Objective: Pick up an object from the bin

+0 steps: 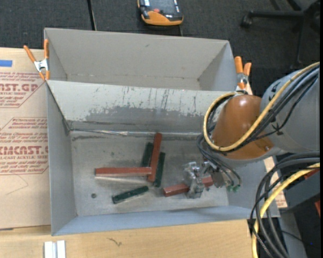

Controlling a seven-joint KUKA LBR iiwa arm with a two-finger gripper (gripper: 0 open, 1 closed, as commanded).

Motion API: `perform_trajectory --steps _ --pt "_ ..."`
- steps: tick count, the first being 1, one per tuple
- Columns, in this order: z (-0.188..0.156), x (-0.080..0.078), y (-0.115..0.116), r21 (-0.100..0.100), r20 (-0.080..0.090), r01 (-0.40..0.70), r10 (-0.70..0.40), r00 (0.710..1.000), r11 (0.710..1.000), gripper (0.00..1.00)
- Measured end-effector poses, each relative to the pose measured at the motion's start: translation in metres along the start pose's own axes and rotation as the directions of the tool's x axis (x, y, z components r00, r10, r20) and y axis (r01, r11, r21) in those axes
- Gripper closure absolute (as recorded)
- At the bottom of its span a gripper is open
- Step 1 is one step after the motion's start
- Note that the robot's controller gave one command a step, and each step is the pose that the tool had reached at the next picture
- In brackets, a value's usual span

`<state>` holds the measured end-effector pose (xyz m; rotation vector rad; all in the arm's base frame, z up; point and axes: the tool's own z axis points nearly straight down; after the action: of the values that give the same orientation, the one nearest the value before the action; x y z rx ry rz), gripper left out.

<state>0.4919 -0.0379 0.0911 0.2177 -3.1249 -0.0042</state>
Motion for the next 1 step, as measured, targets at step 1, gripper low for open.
perform_trajectory --steps 1 --pt "-0.0237 -0.0004 -0.0002 0.001 0.002 0.000 0.000 1.000 1.000 1.00"
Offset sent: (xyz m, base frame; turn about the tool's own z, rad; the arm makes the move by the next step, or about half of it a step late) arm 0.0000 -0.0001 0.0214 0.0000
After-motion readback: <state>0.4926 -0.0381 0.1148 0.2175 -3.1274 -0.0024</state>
